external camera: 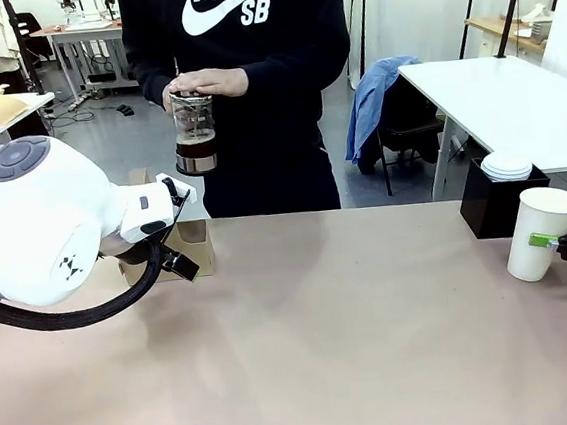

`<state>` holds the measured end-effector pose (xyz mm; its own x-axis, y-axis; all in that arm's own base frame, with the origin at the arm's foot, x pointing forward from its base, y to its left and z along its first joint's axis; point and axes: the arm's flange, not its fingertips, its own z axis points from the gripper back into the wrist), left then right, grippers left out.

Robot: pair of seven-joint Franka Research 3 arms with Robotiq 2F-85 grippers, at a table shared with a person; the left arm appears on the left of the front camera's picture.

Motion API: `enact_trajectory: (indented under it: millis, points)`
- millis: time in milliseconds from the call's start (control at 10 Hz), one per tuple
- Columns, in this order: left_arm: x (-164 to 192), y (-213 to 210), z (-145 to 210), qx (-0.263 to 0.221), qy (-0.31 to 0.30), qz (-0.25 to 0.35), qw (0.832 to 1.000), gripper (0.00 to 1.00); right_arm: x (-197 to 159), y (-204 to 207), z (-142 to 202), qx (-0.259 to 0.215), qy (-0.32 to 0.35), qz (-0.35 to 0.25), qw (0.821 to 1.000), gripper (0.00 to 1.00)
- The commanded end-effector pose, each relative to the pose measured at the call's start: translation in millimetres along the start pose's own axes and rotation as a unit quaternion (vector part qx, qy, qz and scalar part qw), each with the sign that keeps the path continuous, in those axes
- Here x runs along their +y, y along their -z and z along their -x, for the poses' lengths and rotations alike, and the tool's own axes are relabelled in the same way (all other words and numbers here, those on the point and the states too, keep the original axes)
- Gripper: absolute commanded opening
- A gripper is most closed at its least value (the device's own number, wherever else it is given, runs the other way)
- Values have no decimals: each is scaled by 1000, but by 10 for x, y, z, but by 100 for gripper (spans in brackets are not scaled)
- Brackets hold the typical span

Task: Pour a drink into a cup and package it in a carrier.
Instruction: Pick up the 600 ml Paper Cup and place it in the middle top area of the table.

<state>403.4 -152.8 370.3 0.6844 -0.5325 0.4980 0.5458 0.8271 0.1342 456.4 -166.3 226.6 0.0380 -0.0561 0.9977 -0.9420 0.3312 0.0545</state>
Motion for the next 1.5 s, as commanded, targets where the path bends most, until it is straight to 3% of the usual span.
enact_trajectory:
  millis: [0,300,500,800,1100,1400]
  points:
    - [7,-1,4,0,-1,1,1000,100,103,83,-161,-15,-15,19,1000,80]
    - [7,-1,4,0,-1,1,1000,100,465,634,-682,-11,-27,140,990,80]
    - [7,-1,4,0,-1,1,1000,100,631,1187,-927,-21,2,157,987,80]
    - [7,-1,4,0,-1,1,1000,100,785,1978,-1165,-47,-41,216,974,80]
    - [7,-1,4,0,-1,1,1000,100,505,2744,-1005,-58,-45,260,963,80]
    - [7,-1,4,0,-1,1,1000,100,201,3237,-705,-39,-49,251,966,80]
